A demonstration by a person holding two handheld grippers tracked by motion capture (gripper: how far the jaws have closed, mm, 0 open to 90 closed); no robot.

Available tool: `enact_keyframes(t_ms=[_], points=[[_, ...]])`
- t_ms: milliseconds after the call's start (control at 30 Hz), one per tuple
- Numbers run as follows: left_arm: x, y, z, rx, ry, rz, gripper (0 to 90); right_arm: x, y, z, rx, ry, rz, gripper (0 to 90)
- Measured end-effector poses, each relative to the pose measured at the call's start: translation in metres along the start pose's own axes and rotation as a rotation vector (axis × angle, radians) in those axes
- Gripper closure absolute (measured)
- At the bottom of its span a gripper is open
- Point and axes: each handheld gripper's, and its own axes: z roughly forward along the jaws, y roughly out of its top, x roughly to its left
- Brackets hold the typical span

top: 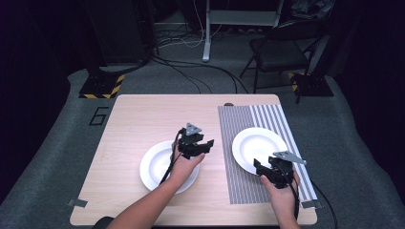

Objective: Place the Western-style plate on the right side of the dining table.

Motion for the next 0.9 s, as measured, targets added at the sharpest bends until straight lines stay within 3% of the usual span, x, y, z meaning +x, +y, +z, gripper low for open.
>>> enact_keyframes(t_ms=[200,300,433,500,733,900], points=[[0.024,-0.013,-0.028,-0.02,0.048,-0.072,47.5,0.022,0.002,0.009,0.011,0.064,-0.055,36.5],[0.035,-0.02,-0.042,-0.024,0.075,-0.065,47.3,0.038,0.0,0.016,0.025,0.097,-0.093,35.9],[0.05,-0.029,-0.06,-0.016,0.104,-0.074,46.5,0.046,-0.003,0.024,0.023,0.113,-0.138,35.7],[0.058,-0.034,-0.069,-0.003,0.116,-0.069,46.2,0.052,-0.005,0.033,0.037,0.146,-0.147,34.8],[0.08,-0.049,-0.095,-0.007,0.152,-0.098,45.2,0.064,-0.014,0.042,0.045,0.192,-0.215,34.9],[0.092,-0.061,-0.104,-0.039,0.167,-0.11,42.9,0.07,-0.021,0.045,0.046,0.226,-0.254,34.9]])
